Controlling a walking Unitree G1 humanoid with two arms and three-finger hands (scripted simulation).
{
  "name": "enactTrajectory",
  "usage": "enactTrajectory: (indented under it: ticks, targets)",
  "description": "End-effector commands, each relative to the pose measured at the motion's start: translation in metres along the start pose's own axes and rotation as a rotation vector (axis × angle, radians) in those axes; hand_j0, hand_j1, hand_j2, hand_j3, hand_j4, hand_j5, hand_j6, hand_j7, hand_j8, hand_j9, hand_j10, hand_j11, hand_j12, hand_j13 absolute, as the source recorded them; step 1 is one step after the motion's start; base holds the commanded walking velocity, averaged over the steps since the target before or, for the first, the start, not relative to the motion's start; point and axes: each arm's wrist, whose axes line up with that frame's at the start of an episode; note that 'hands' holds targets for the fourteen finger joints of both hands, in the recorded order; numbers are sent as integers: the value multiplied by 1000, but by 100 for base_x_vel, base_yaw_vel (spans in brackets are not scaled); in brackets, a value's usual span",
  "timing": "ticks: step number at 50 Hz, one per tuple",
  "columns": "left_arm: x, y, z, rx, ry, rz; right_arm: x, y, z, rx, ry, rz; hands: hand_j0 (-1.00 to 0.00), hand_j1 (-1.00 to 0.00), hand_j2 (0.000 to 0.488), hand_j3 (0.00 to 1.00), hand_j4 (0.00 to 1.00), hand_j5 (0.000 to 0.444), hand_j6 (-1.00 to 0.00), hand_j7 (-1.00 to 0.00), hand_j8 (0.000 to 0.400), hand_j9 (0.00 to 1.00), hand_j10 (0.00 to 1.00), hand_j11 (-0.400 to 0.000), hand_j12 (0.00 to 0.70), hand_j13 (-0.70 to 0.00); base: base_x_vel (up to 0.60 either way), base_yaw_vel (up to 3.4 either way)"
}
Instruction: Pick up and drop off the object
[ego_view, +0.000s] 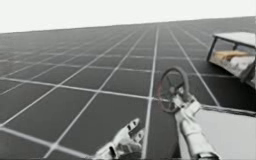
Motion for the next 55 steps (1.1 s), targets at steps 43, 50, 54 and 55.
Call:
enactTrajectory:
  ticks: [43,50,54,55]
  targets:
    - [-2,3,-1,-17,-10,-7,-5,9,8,-3,-34,22,0,0,0,1000,1000,0,0,0,0,1000,1000,-400,0,-700,56,8]
    - [-2,3,-1,-17,-10,-7,-5,9,8,-3,-34,22,0,0,0,1000,1000,0,0,0,0,1000,1000,-400,0,-700,56,7]
    - [-2,3,-1,-17,-10,-7,-5,9,8,-3,-34,22,0,0,0,1000,1000,0,0,0,0,1000,1000,-400,0,-700,57,-3]
    - [-2,3,-1,-17,-10,-7,-5,9,8,-3,-34,22,0,0,0,1000,1000,0,0,0,0,1000,1000,-400,0,-700,53,-11]
